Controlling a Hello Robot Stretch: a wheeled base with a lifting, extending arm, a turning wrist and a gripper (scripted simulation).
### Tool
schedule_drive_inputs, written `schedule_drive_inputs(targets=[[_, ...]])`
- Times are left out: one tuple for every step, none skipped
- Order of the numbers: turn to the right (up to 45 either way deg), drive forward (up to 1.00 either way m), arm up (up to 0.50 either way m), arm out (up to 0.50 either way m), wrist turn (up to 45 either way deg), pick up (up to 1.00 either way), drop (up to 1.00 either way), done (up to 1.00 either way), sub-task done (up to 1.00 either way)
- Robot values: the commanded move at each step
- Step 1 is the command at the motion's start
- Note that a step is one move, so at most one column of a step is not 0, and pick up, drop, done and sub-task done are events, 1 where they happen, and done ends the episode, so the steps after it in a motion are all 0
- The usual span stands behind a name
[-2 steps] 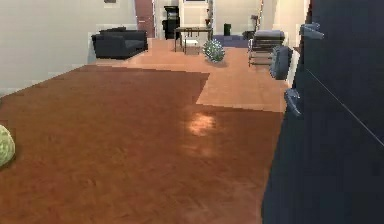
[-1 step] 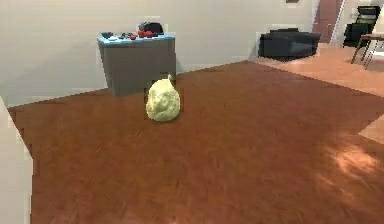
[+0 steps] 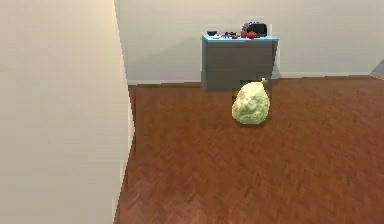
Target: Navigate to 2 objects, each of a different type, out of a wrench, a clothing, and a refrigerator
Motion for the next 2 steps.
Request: schedule_drive_inputs(targets=[[0.0,0.25,0.00,0.00,0.0,0.00,0.00,0.00,0.00],[45.0,0.00,0.00,0.00,0.0,0.00,0.00,0.00,0.00]])
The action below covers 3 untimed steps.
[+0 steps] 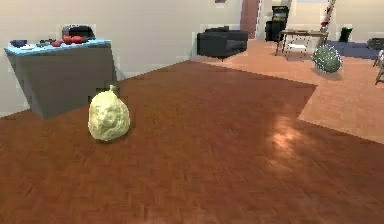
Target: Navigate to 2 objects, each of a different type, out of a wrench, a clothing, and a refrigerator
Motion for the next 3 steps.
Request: schedule_drive_inputs(targets=[[30.0,0.00,0.00,0.00,0.0,0.00,0.00,0.00,0.00],[0.0,0.10,0.00,0.00,0.0,0.00,0.00,0.00,0.00],[-45.0,0.00,0.00,0.00,0.0,0.00,0.00,0.00,0.00]])
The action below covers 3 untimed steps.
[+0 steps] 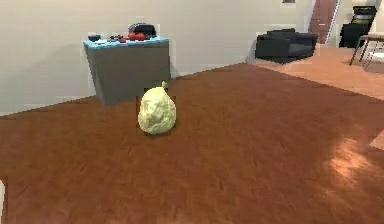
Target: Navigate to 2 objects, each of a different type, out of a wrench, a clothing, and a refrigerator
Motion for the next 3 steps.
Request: schedule_drive_inputs(targets=[[-33.0,0.00,0.00,0.00,0.0,0.00,0.00,0.00,0.00],[0.0,1.00,0.00,0.00,0.0,0.00,0.00,0.00,0.00],[0.0,1.00,0.00,0.00,0.0,0.00,0.00,0.00,0.00]])
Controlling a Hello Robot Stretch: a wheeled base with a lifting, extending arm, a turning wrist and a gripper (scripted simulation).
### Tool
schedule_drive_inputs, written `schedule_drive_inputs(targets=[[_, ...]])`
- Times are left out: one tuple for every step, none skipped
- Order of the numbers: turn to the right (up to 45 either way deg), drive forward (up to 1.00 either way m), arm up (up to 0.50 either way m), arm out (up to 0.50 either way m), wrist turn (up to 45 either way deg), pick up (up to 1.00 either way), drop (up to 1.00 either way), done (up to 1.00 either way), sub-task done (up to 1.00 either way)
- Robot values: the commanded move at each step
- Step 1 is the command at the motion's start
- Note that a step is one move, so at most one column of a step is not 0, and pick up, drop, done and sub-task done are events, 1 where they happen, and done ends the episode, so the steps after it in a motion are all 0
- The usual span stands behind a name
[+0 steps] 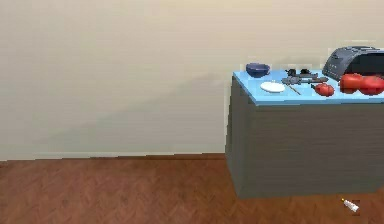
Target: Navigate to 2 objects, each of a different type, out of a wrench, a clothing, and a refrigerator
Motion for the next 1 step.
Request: schedule_drive_inputs(targets=[[-3.0,0.00,0.00,0.00,0.0,0.00,0.00,0.00,0.00]])
